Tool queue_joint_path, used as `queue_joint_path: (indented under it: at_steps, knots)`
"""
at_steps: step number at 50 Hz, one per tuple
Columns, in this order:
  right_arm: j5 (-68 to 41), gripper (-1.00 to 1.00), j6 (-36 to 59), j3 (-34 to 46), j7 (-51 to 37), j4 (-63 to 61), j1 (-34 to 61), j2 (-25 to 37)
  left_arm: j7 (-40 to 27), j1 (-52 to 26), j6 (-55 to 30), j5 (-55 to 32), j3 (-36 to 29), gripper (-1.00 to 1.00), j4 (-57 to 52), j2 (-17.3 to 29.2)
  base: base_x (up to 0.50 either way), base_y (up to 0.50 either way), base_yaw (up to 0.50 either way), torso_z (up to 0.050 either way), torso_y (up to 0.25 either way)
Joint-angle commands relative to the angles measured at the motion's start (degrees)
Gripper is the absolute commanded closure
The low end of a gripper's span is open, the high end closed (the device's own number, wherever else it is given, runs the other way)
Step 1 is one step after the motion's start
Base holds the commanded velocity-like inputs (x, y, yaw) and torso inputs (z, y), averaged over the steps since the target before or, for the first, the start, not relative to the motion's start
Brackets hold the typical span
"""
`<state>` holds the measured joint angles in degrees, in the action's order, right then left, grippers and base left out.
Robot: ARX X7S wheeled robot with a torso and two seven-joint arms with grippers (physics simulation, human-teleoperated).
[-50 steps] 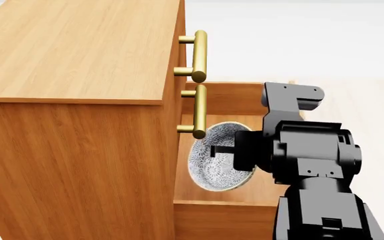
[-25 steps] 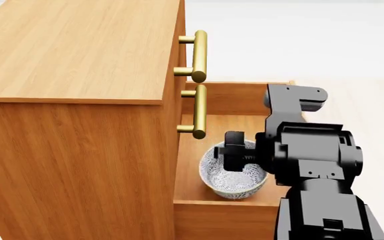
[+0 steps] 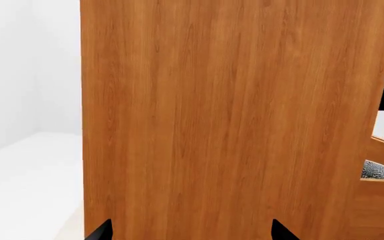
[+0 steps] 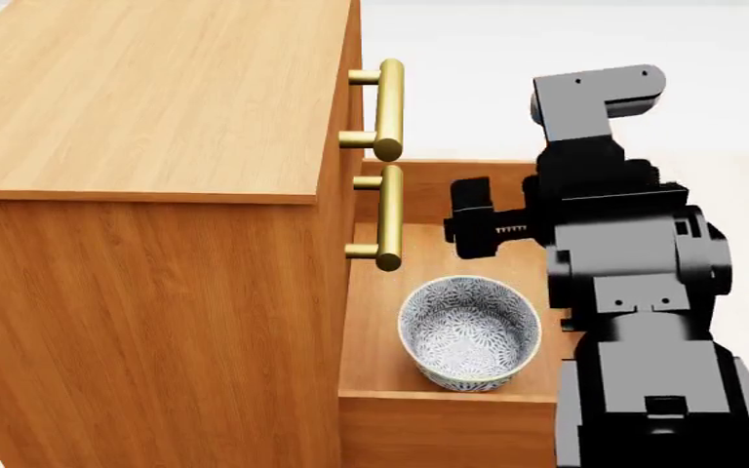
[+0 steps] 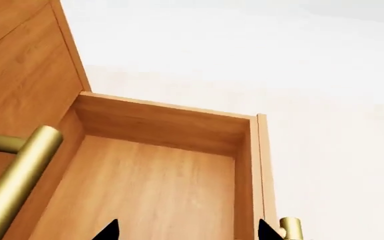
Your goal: Put the bowl in the bottom drawer of the cabinet and close it.
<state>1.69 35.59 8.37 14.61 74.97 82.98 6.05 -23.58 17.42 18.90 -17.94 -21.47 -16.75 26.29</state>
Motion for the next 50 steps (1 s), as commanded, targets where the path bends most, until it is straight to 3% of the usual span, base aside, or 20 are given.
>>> queue_joint_path:
  at_steps: [1,5,10,14,26,40,50]
  knots:
    - [-0.2,-1.0,-6.1,2.6,0.4,-0.1,2.5,1.8,0.7,0.2,2.0,-1.1,0.2,-1.0,0.4,0.0,0.0,0.0,0.0,0.0,0.0]
    - [0.4,-1.0,-12.0,3.1,-1.8,-1.7,1.4,3.1,0.3,0.3,1.9,-0.6,0.3,-1.0,0.5,-0.1,0.0,0.0,0.0,0.0,0.0]
    - [0.1,-1.0,-12.2,2.3,-3.7,-3.6,0.4,4.8,-0.6,0.4,-0.5,-1.0,0.4,-1.0,-2.3,1.0,0.0,0.0,0.0,0.0,0.0]
    - [-0.3,-1.0,-8.2,1.4,-4.3,-14.3,-4.2,6.5,0.2,0.3,1.2,-3.8,0.7,-1.0,-1.5,0.6,0.0,0.0,0.0,0.0,0.0]
    - [-0.9,-1.0,1.8,-2.2,-8.1,-44.9,-18.7,11.6,1.2,0.7,3.6,-0.8,-0.3,-1.0,0.4,0.3,0.0,0.0,0.0,0.0,0.0]
    - [-3.7,-1.0,10.7,-9.8,-9.5,-63.0,-27.0,15.8,0.9,0.2,3.3,0.0,-0.5,-1.0,1.1,0.2,0.0,0.0,0.0,0.0,0.0]
    - [-4.5,-1.0,10.8,-12.9,-10.0,-67.0,-32.1,17.4,0.3,0.5,1.8,-0.3,-0.4,-1.0,-1.5,1.1,0.0,0.0,0.0,0.0,0.0]
